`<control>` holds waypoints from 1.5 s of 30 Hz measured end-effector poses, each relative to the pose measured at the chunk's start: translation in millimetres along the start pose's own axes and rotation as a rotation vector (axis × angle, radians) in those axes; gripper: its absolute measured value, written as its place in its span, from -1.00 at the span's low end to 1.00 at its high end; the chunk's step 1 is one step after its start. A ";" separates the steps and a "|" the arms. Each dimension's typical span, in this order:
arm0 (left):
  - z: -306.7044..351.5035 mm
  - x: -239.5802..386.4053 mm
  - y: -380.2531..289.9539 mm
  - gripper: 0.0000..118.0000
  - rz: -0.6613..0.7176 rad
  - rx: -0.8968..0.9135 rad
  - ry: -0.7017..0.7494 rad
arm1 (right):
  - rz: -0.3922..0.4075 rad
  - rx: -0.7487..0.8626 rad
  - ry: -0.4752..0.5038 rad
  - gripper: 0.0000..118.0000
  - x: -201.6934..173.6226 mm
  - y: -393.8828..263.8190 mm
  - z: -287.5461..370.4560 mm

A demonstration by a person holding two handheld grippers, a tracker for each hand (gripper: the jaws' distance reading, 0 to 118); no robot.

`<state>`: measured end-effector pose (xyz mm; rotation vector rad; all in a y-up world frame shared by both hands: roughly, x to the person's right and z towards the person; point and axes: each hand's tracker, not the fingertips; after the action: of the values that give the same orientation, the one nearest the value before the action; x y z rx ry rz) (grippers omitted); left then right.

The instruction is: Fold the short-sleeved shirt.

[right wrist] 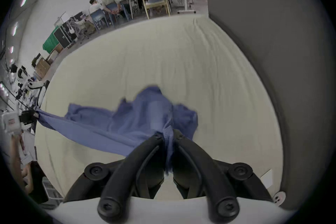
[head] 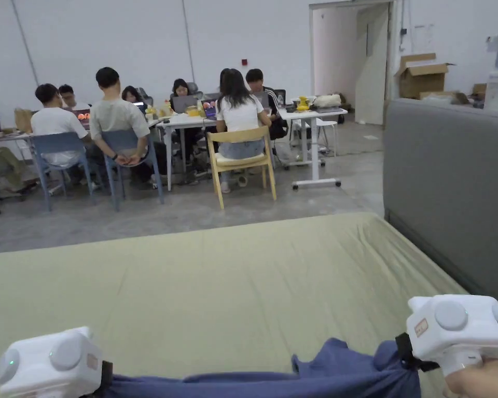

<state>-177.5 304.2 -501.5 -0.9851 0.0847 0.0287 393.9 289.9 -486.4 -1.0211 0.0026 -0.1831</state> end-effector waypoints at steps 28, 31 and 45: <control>30.9 -58.4 -287.6 -0.88 0.011 -0.240 -0.113 | 0.175 -0.157 -0.110 -0.86 26.6 -275.4 13.5; 29.9 -51.7 -283.2 -0.88 0.016 -0.251 -0.091 | 0.171 -0.166 -0.141 -0.86 19.3 -274.8 13.1; 150.1 -55.3 -269.6 1.00 0.219 0.271 -0.150 | 0.062 0.231 -0.082 1.00 20.1 -226.3 165.1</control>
<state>-206.8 281.0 -190.3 -0.6973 0.0567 0.2851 393.9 311.6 -206.4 -0.7963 -0.0603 -0.0819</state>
